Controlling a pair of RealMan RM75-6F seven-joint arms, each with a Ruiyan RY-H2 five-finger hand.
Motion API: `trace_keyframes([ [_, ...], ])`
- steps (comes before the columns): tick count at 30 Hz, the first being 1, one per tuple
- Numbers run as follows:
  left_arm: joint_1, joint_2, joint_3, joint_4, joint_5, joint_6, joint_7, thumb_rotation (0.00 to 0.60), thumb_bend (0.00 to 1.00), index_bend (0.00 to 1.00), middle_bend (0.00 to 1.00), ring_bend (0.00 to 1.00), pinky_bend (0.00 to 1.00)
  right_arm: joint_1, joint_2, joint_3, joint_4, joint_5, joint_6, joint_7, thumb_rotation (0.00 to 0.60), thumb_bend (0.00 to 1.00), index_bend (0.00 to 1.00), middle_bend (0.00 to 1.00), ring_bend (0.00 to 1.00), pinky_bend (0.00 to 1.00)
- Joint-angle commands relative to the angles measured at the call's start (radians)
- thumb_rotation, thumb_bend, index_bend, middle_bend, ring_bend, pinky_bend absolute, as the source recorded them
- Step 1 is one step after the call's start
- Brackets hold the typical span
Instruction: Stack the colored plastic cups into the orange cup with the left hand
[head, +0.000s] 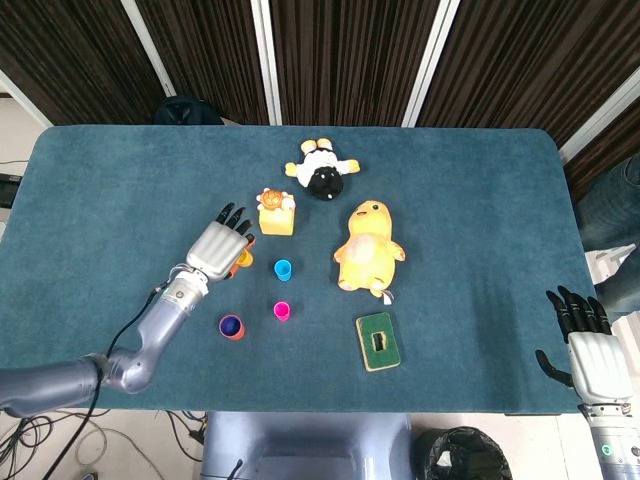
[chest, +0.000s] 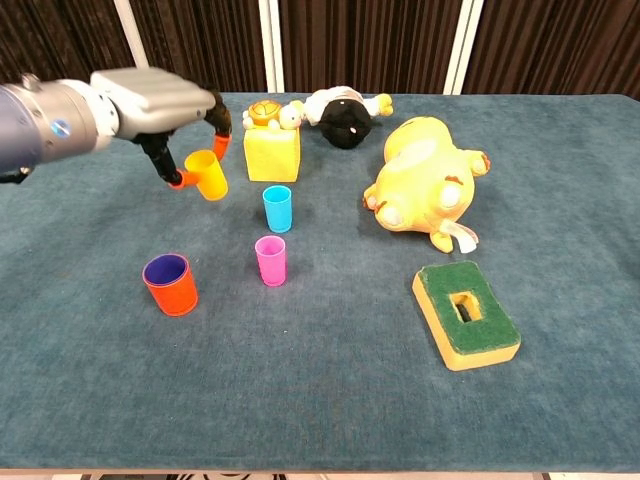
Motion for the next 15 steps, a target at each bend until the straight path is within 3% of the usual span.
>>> trace_keyframes([
  [1,0.034,0.133,0.033,-0.192,0.072,0.063,0.035,0.6,0.34,0.46,0.18,0.0,0.0,-0.002,0.002,-0.001,-0.002,-0.002,0.004,0.0,0.6,0.37,0.06,0.04,0.07,0.04],
  [10,0.116,0.364,0.139,-0.495,0.179,0.125,0.069,0.6,0.34,0.46,0.18,0.0,0.0,-0.003,0.004,-0.004,-0.011,-0.01,0.007,-0.006,0.6,0.37,0.06,0.04,0.07,0.04],
  [15,0.145,0.4,0.172,-0.532,0.254,0.132,0.036,0.6,0.34,0.46,0.18,0.0,0.0,-0.002,0.002,-0.007,-0.013,-0.01,0.003,-0.01,0.6,0.37,0.06,0.04,0.07,0.04],
])
